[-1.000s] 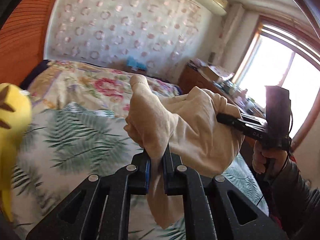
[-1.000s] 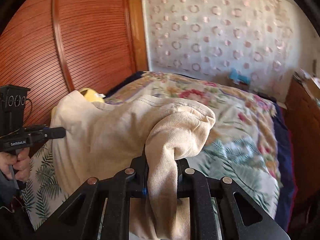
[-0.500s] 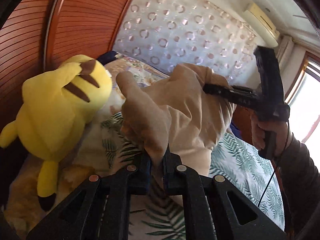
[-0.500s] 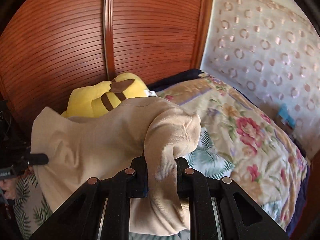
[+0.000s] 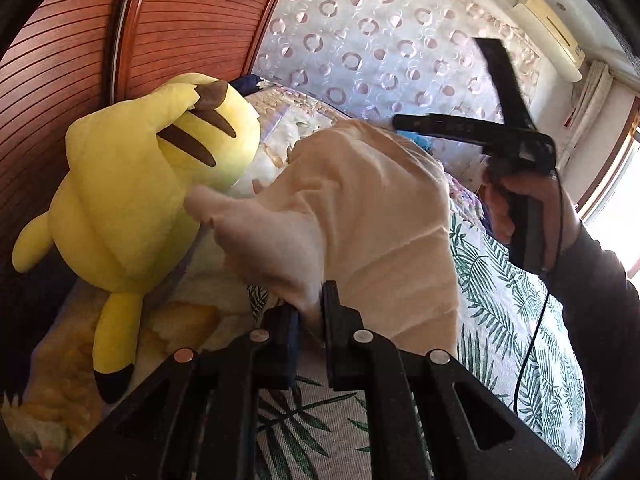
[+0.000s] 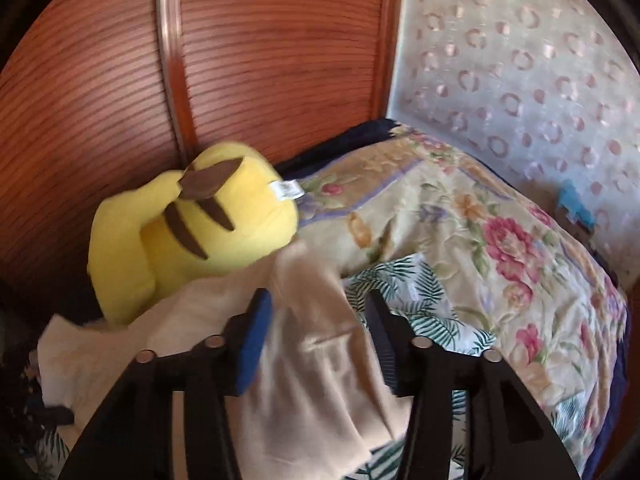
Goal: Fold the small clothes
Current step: 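Lift the folded shirt with both grippers and carry it beside the yellow plush toy, then lower the folded shirt onto the bed and open both grippers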
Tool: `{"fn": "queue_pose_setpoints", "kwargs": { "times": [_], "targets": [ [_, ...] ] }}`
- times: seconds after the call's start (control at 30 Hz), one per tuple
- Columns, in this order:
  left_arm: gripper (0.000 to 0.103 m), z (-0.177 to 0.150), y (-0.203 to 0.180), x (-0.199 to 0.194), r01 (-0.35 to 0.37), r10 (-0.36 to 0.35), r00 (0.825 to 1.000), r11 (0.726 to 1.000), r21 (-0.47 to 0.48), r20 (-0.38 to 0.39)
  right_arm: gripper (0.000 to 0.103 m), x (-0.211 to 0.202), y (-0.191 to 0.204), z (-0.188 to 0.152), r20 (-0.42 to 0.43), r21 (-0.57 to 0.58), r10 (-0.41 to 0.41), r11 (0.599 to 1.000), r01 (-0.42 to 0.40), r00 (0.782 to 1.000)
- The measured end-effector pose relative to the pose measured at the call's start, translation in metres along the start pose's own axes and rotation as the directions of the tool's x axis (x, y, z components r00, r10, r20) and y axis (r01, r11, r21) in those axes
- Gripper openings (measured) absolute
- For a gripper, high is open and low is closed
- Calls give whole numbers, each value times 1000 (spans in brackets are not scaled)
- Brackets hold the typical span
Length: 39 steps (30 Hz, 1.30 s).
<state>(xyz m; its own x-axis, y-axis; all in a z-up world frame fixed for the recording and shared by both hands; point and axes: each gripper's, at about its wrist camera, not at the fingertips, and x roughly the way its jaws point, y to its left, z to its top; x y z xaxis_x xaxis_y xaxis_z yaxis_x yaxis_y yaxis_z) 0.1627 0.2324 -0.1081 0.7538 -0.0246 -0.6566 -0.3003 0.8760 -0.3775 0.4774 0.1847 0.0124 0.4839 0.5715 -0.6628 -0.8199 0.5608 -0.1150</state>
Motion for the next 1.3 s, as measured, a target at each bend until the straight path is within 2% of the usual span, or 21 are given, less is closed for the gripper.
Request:
{"fn": "queue_pose_setpoints", "kwargs": {
  "times": [0.1,0.17,0.2,0.27,0.33,0.4,0.43,0.47,0.6,0.7,0.87,1.07,1.3],
  "targets": [
    [12,2,-5,1,-27,27,1000,999,40,0,59,-13,-12,-12,14,50,9,999,-9,1000],
    [24,2,-11,-2,-45,44,999,996,72,7,61,-17,-15,-24,5,73,8,997,-8,1000],
    [26,2,-14,-3,-49,48,999,995,88,14,61,-17,-16,-30,-5,88,1,996,-1,1000],
    [41,2,-18,-8,-57,55,998,992,111,27,61,-14,-15,-38,-20,111,-7,994,9,1000],
    [50,1,-22,-14,-69,63,997,988,140,45,61,-18,-15,-43,-19,131,-8,991,11,1000],
    [66,1,-30,-22,-78,66,995,978,193,70,61,-27,-15,-47,3,148,-6,989,5,1000],
    [77,0,-34,-26,-80,63,994,973,218,84,61,-35,-14,-49,14,155,-7,988,4,1000],
    [80,-1,-39,-31,-95,71,992,965,244,104,61,-42,-13,-52,26,161,-7,987,3,1000],
    [81,-2,-56,-44,-74,40,992,955,287,123,61,-79,-3,-70,65,159,-16,987,6,998],
    [81,-4,-71,-54,-98,52,987,944,314,153,61,-111,4,-89,105,155,-29,988,13,994],
    [81,-9,-100,-76,-85,16,982,928,363,190,62,-167,16,-126,157,176,-62,984,34,986],
    [81,-24,-129,-94,-82,-6,977,913,401,213,74,-230,35,-175,197,217,-146,971,102,969],
    [81,-49,-163,-104,-30,-60,981,893,449,183,83,-306,65,-246,218,303,-260,934,188,941]
  ]
}}
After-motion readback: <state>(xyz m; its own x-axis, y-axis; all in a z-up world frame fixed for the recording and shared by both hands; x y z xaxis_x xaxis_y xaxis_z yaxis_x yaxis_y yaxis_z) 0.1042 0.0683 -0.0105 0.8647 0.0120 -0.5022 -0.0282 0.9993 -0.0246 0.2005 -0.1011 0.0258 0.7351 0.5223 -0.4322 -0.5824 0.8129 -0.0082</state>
